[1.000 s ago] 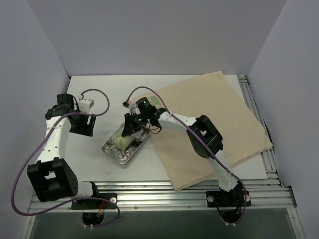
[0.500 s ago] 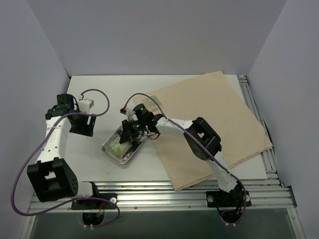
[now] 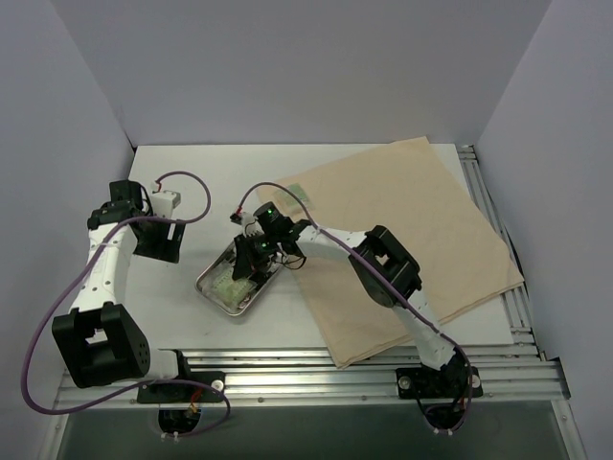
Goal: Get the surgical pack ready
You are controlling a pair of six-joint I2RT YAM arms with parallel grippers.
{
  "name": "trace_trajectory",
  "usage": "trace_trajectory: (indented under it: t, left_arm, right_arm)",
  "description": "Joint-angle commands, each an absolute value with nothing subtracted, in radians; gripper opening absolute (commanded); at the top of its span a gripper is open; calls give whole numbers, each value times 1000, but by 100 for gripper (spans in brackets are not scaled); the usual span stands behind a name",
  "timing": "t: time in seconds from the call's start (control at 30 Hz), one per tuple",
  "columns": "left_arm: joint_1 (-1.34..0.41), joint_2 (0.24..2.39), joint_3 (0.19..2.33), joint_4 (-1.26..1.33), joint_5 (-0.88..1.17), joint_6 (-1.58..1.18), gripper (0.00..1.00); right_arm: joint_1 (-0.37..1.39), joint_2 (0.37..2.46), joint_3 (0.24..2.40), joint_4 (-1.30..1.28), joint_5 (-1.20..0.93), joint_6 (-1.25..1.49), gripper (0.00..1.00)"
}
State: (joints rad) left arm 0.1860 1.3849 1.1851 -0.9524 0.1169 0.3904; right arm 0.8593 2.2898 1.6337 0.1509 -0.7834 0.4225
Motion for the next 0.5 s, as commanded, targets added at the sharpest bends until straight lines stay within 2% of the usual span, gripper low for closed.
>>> trace_trajectory:
  t: [0.0,0.2,0.47]
  left_arm:
    - [195,1390,1196,-936,126,407,82]
    - [195,1402,1212,-943,121,416,84]
    - [193,1407,1239,-957,123,419,85]
  right_arm:
    - [865,2299,1687,127,-778,402,21]
    - [864,2266,1727,66,-719,357,43]
    - [845,2172,1850,-81,-625,272,54]
